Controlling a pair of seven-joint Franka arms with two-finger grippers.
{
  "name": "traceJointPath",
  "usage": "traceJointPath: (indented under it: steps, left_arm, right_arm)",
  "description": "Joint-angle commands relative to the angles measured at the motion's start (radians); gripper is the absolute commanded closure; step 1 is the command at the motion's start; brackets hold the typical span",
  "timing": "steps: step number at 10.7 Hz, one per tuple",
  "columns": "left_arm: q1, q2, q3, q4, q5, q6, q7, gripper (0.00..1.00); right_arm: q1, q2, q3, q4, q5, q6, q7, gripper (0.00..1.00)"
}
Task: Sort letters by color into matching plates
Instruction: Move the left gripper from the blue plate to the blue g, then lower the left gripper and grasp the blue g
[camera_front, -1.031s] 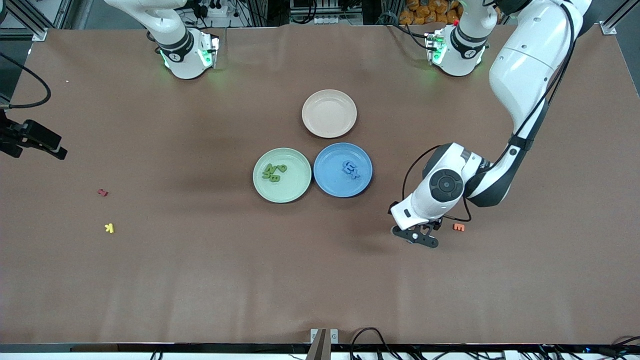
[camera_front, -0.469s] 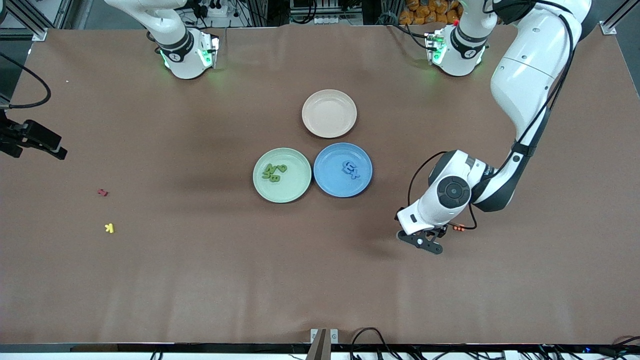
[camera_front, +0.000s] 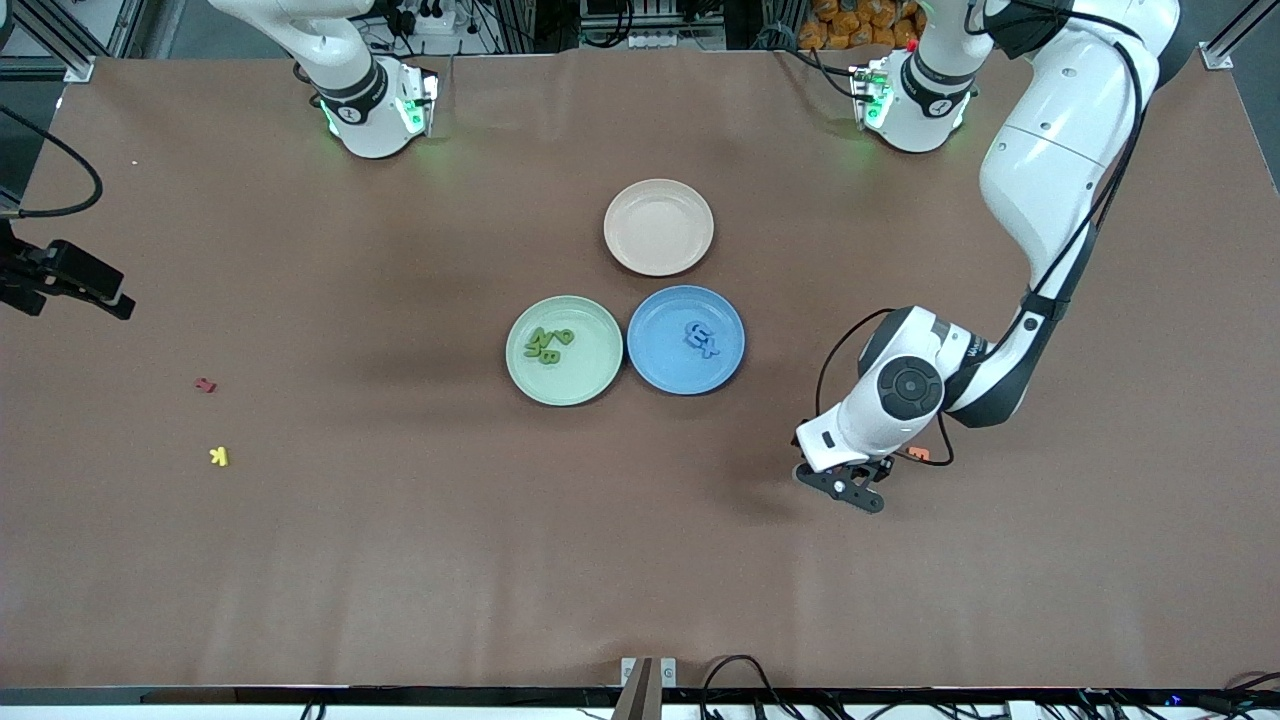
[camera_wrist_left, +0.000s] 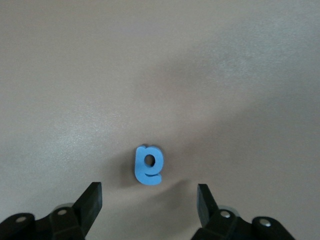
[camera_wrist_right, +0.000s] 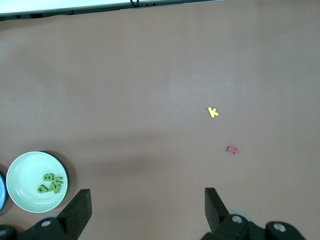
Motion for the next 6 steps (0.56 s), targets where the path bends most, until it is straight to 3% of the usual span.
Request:
traceJointPath:
  steps: [1, 6]
  left_arm:
    - [-0.011, 0.029, 0.014, 0.030, 0.014, 0.024, 0.021, 0.21]
    - [-0.013, 0.044, 0.014, 0.050, 0.016, 0.032, 0.036, 0.32]
  right_arm:
    - [0.000, -0.005, 0.001, -0.003, -0.001, -0.003, 0.013, 0.00]
    - [0.000, -0.007, 0.001, -0.003, -0.002, -0.005, 0.013, 0.00]
